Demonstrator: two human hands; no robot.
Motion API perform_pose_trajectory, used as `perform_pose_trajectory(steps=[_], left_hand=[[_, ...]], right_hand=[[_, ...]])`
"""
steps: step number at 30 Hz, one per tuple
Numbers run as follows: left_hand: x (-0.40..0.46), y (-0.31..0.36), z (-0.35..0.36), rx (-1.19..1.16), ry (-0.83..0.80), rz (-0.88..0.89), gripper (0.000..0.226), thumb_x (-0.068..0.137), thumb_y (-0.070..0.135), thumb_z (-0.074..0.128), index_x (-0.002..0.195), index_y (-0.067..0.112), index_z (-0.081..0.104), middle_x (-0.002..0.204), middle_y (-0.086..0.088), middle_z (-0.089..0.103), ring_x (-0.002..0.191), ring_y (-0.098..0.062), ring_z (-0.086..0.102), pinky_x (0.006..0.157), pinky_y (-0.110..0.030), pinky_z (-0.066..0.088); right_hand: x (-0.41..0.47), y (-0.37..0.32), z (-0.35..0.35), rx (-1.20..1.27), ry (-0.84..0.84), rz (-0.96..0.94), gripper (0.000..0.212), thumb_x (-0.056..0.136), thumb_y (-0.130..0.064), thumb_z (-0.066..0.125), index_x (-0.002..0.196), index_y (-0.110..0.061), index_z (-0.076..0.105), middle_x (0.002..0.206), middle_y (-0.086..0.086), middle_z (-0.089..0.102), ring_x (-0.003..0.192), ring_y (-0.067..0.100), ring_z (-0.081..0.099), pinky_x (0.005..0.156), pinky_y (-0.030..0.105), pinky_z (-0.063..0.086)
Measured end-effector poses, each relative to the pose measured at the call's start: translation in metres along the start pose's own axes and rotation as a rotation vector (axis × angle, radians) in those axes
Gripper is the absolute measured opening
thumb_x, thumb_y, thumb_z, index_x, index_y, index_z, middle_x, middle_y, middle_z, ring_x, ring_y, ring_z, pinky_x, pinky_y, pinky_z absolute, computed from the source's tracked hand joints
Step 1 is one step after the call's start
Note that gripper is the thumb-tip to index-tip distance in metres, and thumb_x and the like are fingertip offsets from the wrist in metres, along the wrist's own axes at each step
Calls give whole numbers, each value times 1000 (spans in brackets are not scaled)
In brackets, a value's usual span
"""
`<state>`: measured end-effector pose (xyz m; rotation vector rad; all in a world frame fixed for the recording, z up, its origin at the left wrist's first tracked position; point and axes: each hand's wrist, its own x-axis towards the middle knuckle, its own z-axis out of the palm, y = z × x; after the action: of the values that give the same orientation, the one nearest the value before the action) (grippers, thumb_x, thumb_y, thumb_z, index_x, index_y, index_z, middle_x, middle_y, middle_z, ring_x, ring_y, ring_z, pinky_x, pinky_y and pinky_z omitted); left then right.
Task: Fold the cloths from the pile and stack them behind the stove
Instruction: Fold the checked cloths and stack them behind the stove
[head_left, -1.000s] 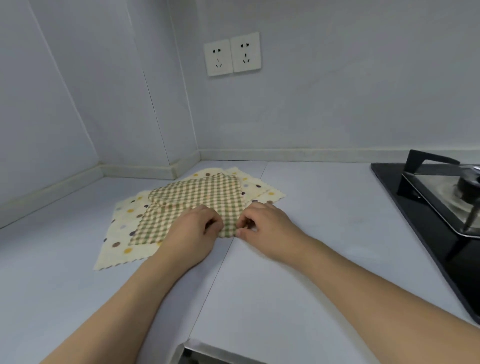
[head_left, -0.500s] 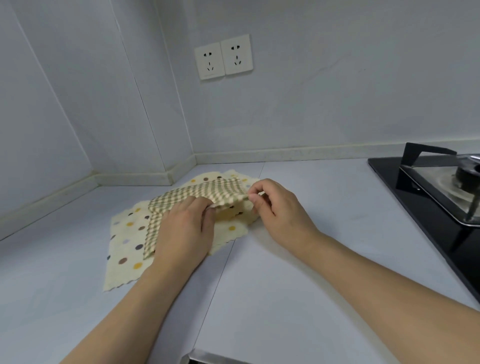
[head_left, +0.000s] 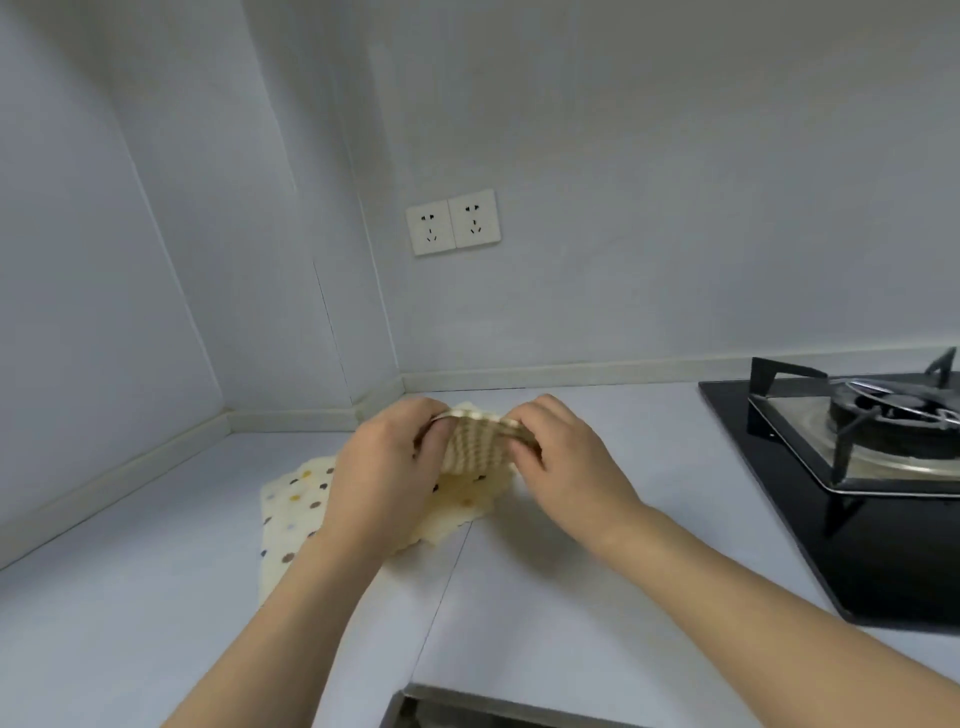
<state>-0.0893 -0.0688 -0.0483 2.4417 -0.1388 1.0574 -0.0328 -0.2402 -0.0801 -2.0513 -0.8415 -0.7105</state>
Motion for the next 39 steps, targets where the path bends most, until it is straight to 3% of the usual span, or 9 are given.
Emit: perform_pose_trajectory(steps=[3, 7, 11, 14, 20, 24, 29, 35, 39], left_hand=[[7, 26, -42, 46, -92, 34, 7, 94, 27, 59, 93, 27, 66, 72, 17, 60, 70, -10, 58, 65, -31, 49], [12, 54, -90, 0, -124, -14, 9, 93, 22, 59, 93, 23, 68, 87, 13, 66, 83, -11, 62, 77, -38, 54], [9, 74, -108, -146, -115, -81, 12, 91, 17, 61, 87, 25, 69, 87, 9, 70, 80, -12, 66, 70, -31, 57], [11, 83, -105, -210, -132, -147, 13, 90, 14, 61, 87, 23, 70, 84, 9, 72, 75, -20, 69, 69, -36, 59], [10, 64, -60, -98, -209, -169, 15, 92, 16, 59, 88, 25, 70, 80, 9, 70, 69, -19, 66, 54, -19, 50], [18, 37, -22, 24, -230, -151, 22, 92, 14, 55, 88, 28, 71, 83, 8, 71, 71, -16, 65, 70, -32, 55], [19, 15, 5, 195, -162, 30, 24, 93, 9, 54, 101, 18, 74, 106, 3, 67, 95, -22, 60, 68, -29, 43], [-48, -8, 6, 255, -279, 298, 19, 84, 5, 68, 93, 19, 77, 94, 5, 69, 83, -20, 64, 66, -26, 43], [-87, -17, 1, 244, -291, 312, 19, 79, 6, 67, 90, 18, 77, 91, 4, 68, 77, -22, 65, 59, -28, 49]], right_hand=[[10, -28, -53, 49, 104, -12, 12, 91, -4, 52, 90, -9, 63, 84, -7, 53, 75, 5, 47, 70, 13, 38], [9, -60, -122, 45, 136, 35, 22, 97, -10, 49, 79, -1, 59, 69, 4, 54, 63, 14, 47, 61, 31, 40], [0, -69, -168, -74, 126, 103, 18, 96, -12, 52, 92, -11, 70, 89, 4, 61, 79, 15, 56, 74, 31, 48], [-6, -67, -186, -134, 132, 160, 25, 92, -9, 53, 97, -25, 72, 96, -4, 61, 86, 11, 57, 79, 31, 49], [-16, -28, -168, -309, 87, 244, 30, 90, -8, 49, 96, -26, 73, 100, -10, 65, 94, 12, 58, 79, 33, 49], [-9, 14, -136, -431, 47, 249, 30, 94, -12, 49, 101, -28, 74, 101, -5, 61, 105, 19, 51, 81, 36, 48], [-4, 36, -110, -409, 11, 255, 30, 94, -11, 50, 101, -26, 74, 97, -5, 52, 102, 18, 49, 81, 37, 48], [-77, 38, -102, -488, -249, 206, 29, 95, -15, 49, 111, -27, 69, 109, -9, 58, 107, 15, 50, 78, 25, 38], [-116, 29, -100, -500, -337, 224, 32, 96, -16, 46, 117, -28, 67, 118, -12, 57, 112, 11, 50, 82, 22, 37]])
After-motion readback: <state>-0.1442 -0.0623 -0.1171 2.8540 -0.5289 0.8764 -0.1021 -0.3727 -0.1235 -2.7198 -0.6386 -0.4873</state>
